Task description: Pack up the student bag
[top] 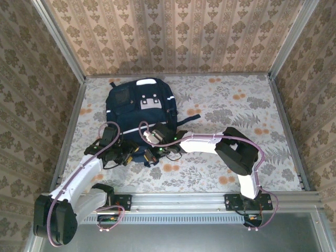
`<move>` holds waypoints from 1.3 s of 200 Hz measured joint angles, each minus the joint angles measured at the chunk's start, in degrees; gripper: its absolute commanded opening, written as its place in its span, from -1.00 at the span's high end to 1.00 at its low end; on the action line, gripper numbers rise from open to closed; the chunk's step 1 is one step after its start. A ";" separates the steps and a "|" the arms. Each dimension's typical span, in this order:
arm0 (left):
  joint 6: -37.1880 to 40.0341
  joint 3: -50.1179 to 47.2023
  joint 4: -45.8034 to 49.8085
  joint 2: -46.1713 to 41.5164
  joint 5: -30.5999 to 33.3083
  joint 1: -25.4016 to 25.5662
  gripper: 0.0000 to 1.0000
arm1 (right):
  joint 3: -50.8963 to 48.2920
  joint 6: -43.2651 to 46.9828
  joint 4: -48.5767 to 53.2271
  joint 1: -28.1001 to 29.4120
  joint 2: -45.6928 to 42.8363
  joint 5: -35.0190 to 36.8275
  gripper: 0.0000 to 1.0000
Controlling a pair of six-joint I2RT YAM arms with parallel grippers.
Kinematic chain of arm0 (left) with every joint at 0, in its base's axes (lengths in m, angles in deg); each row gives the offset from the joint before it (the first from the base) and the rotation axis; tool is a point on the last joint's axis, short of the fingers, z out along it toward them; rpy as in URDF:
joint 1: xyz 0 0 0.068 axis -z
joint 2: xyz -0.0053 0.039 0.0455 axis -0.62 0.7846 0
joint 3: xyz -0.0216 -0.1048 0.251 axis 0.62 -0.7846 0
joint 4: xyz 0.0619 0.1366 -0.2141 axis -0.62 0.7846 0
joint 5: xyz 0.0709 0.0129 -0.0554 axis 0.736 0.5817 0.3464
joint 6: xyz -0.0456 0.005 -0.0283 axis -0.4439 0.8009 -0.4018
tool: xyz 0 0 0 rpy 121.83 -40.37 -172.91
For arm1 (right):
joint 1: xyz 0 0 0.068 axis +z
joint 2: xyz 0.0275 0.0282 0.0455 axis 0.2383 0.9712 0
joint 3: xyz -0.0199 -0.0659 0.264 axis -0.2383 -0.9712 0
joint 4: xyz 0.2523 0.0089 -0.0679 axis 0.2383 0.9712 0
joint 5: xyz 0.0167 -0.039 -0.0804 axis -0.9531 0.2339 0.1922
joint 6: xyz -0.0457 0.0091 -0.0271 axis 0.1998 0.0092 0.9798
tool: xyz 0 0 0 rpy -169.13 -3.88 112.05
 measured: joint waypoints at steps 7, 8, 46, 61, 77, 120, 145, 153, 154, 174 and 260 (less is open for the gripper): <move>-0.39 0.04 -0.28 -0.52 0.07 0.00 -0.08 | -0.13 -0.17 -0.33 0.00 0.00 0.00 1.00; -0.44 0.04 -0.33 -0.59 0.04 0.00 -0.08 | -0.15 -0.17 -0.39 0.00 0.00 0.00 1.00; -1.88 0.20 -0.42 -5.27 1.25 0.00 -0.09 | -0.55 -0.42 -1.31 0.00 0.00 0.00 1.00; -2.62 0.17 -0.70 -4.52 1.33 0.00 -0.10 | -0.55 -0.46 -1.36 0.00 0.02 0.00 1.00; -3.19 -0.04 -1.64 -2.23 0.96 0.00 -0.10 | -0.55 -0.46 -1.36 0.00 0.04 0.00 1.00; -3.69 -0.15 -4.94 5.44 0.72 -0.72 -0.11 | -0.55 -0.57 -1.64 0.00 0.33 0.02 1.00; -2.62 -0.07 -6.58 8.00 0.15 -2.29 0.08 | -0.55 -0.83 -2.71 0.00 0.66 0.07 1.00; -2.19 0.13 -6.93 8.87 0.02 -2.67 0.22 | -0.57 -0.83 -2.86 0.00 0.76 0.17 1.00; -1.92 0.20 -6.93 9.07 -0.02 -2.73 0.24 | -0.57 -0.81 -2.86 0.00 0.76 0.22 1.00; -0.44 0.92 -6.86 11.41 0.11 -3.30 0.66 | -0.59 -0.68 -2.86 0.00 0.76 0.68 1.00; 2.99 1.62 -6.62 14.75 -1.46 -4.96 1.00 | -1.09 3.50 -0.52 0.33 -0.04 3.74 1.00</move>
